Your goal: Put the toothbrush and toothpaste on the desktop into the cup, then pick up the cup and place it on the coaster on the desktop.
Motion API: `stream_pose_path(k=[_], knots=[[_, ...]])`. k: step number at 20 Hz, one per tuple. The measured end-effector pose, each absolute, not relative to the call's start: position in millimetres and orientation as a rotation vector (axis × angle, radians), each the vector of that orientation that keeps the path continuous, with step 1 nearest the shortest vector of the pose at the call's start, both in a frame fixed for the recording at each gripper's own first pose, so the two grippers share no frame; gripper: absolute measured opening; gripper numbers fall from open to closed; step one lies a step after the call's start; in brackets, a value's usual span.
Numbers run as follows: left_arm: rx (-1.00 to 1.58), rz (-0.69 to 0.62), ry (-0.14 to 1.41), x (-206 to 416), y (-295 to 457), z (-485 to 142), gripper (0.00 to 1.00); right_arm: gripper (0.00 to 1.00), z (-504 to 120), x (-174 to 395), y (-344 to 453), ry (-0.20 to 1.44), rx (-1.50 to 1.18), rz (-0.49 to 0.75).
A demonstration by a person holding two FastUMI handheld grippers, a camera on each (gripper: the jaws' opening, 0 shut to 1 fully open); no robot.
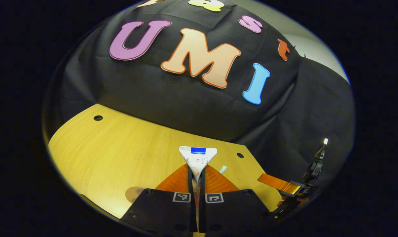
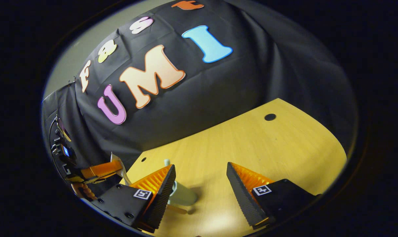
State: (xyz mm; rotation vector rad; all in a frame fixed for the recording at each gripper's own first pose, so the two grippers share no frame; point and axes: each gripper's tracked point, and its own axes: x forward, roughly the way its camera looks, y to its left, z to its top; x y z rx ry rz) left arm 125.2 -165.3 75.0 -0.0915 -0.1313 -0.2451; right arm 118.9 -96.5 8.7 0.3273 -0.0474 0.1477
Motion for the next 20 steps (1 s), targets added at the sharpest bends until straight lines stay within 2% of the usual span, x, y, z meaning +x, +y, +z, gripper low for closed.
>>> stream_pose_path(k=[7,8,12,20], knots=[[-0.045,-0.304,-0.274,160,-198,80,0.01,0.95,-4,93,-138,-0.060,0.359,0.058],[-0.041,-0.305,-0.268,164,-199,74,0.04,0.95,1,92,-143,-0.073,0.357,0.048],[-0.015,-0.287,-0.258,174,-201,51,0.01,0.95,14,87,-161,-0.118,0.347,0.026],[0.011,-0.257,-0.276,174,-202,31,0.04,0.95,-9,76,-161,-0.083,0.315,0.029]])
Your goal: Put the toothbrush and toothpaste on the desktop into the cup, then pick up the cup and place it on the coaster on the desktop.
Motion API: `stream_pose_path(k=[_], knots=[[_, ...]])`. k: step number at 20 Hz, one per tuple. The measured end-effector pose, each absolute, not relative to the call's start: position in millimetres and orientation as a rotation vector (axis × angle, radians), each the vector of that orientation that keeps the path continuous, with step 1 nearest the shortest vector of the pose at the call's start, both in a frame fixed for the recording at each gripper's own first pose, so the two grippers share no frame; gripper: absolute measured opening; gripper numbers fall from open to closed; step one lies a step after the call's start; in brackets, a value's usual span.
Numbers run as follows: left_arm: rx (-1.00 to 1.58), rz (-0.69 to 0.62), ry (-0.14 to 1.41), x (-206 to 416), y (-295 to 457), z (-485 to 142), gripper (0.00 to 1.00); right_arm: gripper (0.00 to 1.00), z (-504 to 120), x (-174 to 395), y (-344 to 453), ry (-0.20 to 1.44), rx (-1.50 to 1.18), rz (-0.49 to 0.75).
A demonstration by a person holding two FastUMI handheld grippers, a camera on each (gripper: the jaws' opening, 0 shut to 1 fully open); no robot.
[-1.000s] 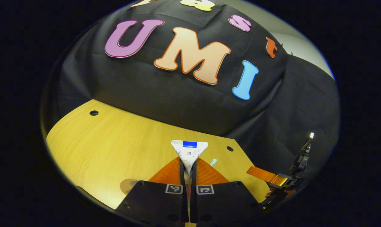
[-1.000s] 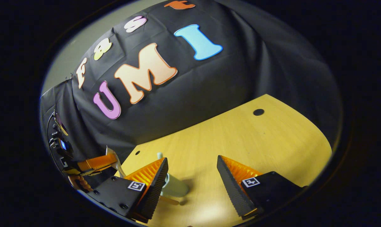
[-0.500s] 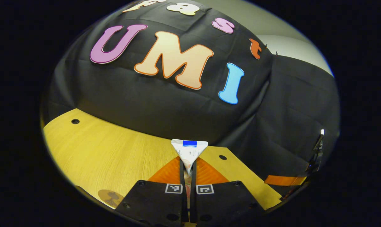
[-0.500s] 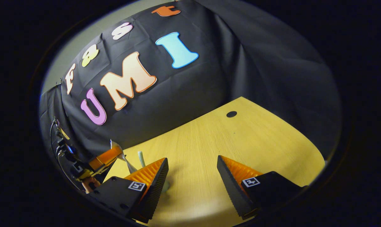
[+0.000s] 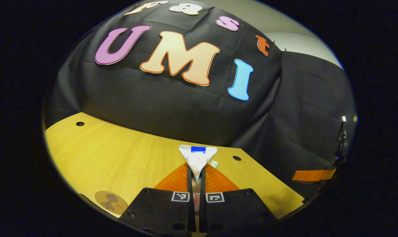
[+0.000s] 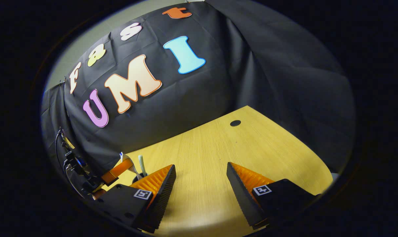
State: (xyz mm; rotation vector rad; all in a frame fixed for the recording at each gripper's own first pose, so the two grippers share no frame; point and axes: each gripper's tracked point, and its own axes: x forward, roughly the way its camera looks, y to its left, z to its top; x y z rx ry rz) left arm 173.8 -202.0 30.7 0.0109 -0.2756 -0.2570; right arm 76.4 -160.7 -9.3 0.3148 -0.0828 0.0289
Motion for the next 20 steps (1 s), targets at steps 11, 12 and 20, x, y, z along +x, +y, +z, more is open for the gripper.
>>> stream_pose_path(k=[11,12,20], knots=[[0.027,-0.213,-0.181,153,-191,-11,0.56,0.95,-16,64,-143,-0.059,0.278,0.077],[0.025,-0.209,-0.185,148,-189,-9,0.70,0.95,-17,63,-139,-0.051,0.270,0.086],[0.088,-0.078,-0.158,107,-132,-2,0.94,0.99,-28,64,-91,0.069,0.136,0.189]])
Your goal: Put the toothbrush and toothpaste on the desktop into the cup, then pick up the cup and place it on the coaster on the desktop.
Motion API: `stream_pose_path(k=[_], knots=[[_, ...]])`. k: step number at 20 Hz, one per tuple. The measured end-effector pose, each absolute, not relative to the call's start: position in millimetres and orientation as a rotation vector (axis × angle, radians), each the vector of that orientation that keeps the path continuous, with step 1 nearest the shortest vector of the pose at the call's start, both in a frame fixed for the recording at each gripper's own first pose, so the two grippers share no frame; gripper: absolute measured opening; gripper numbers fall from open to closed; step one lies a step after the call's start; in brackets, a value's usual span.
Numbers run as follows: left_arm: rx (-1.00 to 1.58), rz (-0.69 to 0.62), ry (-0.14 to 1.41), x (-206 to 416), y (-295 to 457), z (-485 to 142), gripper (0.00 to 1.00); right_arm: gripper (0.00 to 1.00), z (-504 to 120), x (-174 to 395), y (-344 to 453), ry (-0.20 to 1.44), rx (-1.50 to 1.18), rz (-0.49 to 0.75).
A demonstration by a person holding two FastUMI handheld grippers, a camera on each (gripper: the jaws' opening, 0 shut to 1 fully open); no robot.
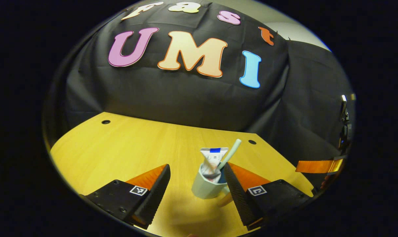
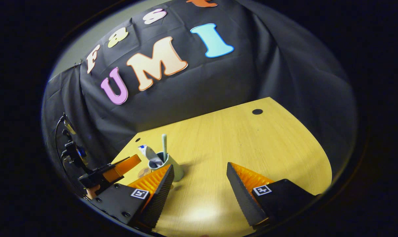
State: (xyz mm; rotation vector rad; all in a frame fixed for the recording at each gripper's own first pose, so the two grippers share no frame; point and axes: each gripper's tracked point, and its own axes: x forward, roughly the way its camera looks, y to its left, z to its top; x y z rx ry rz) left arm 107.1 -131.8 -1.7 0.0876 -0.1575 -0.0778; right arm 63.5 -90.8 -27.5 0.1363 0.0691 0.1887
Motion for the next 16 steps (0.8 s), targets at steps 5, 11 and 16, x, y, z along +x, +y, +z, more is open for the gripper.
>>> stream_pose_path(k=[5,11,16], knots=[[0.098,0.028,-0.099,77,-70,-11,0.94,0.99,-26,74,-44,0.158,0.070,0.276],[0.108,0.103,-0.047,61,-7,-14,0.94,0.98,-53,103,15,0.312,-0.056,0.311],[0.102,0.098,0.017,63,39,-22,0.94,0.98,-89,127,36,0.483,-0.153,0.242]])
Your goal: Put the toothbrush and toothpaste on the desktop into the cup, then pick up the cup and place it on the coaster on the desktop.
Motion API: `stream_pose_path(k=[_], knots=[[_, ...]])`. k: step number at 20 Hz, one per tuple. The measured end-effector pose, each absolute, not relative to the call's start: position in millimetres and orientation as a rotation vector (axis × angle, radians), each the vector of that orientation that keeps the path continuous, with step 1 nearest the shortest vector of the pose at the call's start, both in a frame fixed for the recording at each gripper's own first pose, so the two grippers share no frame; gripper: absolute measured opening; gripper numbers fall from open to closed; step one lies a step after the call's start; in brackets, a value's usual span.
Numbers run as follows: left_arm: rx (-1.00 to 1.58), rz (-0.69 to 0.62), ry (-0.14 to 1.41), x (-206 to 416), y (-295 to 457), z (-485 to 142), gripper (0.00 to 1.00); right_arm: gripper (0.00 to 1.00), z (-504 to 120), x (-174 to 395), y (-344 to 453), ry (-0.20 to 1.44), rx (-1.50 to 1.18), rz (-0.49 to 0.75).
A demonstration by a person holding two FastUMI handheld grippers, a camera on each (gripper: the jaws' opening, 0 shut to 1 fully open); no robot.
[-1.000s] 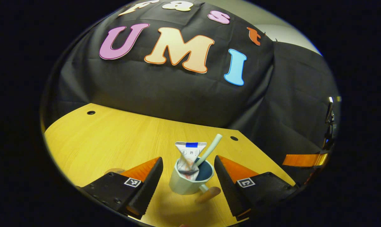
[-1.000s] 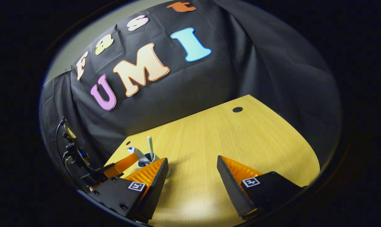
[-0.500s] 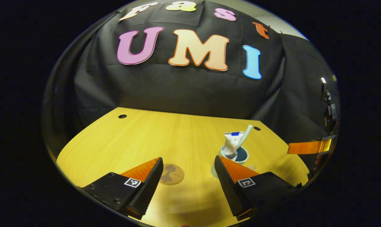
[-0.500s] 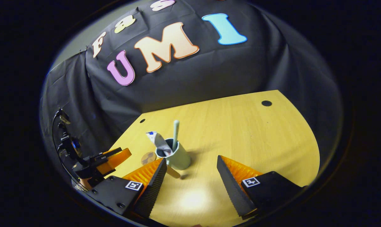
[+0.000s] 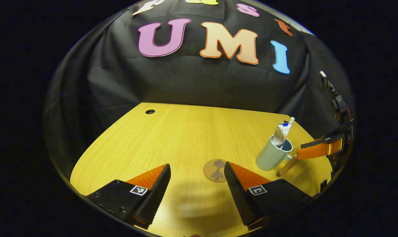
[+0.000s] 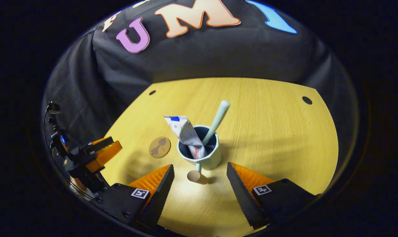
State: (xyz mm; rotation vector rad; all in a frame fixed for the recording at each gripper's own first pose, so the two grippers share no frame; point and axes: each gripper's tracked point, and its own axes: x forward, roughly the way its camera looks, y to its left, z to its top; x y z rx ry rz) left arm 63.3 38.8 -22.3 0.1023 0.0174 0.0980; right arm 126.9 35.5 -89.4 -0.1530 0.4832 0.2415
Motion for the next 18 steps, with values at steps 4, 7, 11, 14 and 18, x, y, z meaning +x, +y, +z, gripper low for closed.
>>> stream_pose_path(k=[4,7,11,14,18], knots=[[0.116,0.113,0.057,67,76,-24,0.94,0.93,-110,141,35,0.613,-0.201,0.145],[0.108,0.121,0.073,74,95,-24,0.94,0.87,-120,145,33,0.677,-0.230,0.088],[0.089,0.105,0.104,85,107,-31,0.93,0.73,-126,154,34,0.734,-0.255,0.028],[0.086,0.103,0.109,92,116,-30,0.94,0.49,-131,155,37,0.773,-0.247,0.007],[0.096,0.083,0.113,97,118,-29,0.94,0.27,-133,154,37,0.787,-0.254,-0.015]])
